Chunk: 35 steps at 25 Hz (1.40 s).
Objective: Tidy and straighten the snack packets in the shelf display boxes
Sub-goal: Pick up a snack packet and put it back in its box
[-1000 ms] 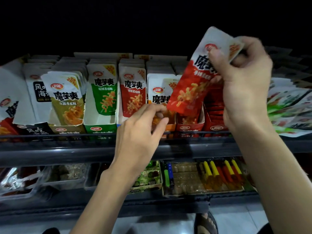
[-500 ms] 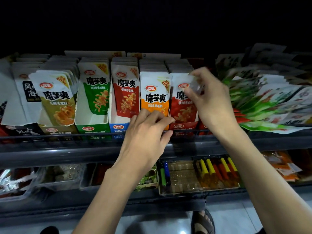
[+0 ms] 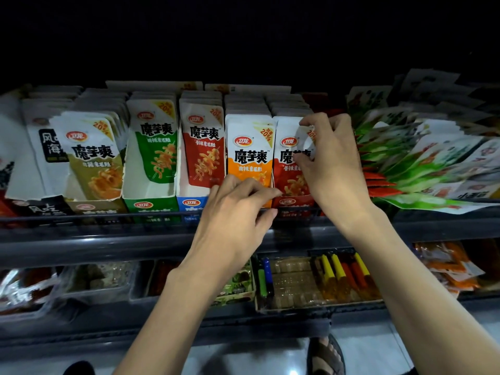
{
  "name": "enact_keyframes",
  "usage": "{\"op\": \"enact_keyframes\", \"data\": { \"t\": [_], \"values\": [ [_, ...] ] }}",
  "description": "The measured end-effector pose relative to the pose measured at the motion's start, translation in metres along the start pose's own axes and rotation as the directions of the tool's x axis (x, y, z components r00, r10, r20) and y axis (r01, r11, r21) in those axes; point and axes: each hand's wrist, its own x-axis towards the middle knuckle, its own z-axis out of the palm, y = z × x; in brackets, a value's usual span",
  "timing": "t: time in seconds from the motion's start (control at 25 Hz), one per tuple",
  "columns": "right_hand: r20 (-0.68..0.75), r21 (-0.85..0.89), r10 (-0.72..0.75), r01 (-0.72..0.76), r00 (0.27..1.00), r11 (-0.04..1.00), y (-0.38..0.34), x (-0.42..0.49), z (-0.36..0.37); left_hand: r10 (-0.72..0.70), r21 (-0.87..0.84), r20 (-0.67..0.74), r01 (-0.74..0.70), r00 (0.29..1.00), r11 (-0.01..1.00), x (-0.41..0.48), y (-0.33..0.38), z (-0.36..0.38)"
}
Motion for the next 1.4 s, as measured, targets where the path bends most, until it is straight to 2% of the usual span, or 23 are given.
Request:
{"op": "enact_keyframes", "data": {
  "t": [0.28,0.4,0.56,0.68,0.76,0.84,1.04,1.12,1.4],
  "values": [
    [-0.072,-0.154,-0.043,0.032,0.996,0.988,-0.005,0.001,0.001,-0.020,-0.086,0.011,0.021,1.000,0.996,-0.002,-0.002,-0.006],
    [-0.159,-0.086,-0.148,0.135,0.976,0.987,-0.015,0.003,-0.002,-0.080,-0.196,-0.072,0.064,0.994,0.979,-0.004,-0.006,-0.016],
    [-0.210,-0.026,-0.266,0.267,0.941,0.963,-0.042,0.006,0.002,-0.212,-0.223,-0.229,0.161,0.950,0.961,-0.008,-0.020,-0.035],
    [-0.117,0.094,-0.316,0.327,0.942,0.940,-0.066,0.005,0.015,-0.291,-0.128,-0.260,0.266,0.921,0.956,-0.013,-0.033,-0.046],
    [-0.062,0.112,-0.350,0.355,0.935,0.928,-0.081,0.005,0.022,-0.308,-0.061,-0.236,0.302,0.922,0.951,-0.017,-0.042,-0.051],
    [-0.007,0.068,-0.348,0.348,0.937,0.935,-0.091,0.010,0.027,-0.304,-0.037,-0.202,0.304,0.931,0.952,-0.020,-0.047,-0.055],
    [0.156,-0.122,-0.218,0.238,0.963,0.964,-0.103,0.021,0.040,-0.339,-0.089,-0.132,0.329,0.932,0.940,-0.026,-0.050,-0.066],
    [0.173,-0.147,-0.226,0.252,0.959,0.957,-0.106,0.020,0.046,-0.359,-0.106,-0.110,0.348,0.927,0.931,-0.027,-0.051,-0.066],
    [0.140,-0.001,-0.197,0.199,0.970,0.980,-0.102,0.014,0.053,-0.389,-0.117,-0.066,0.380,0.919,0.918,-0.027,-0.052,-0.067]
  ]
}}
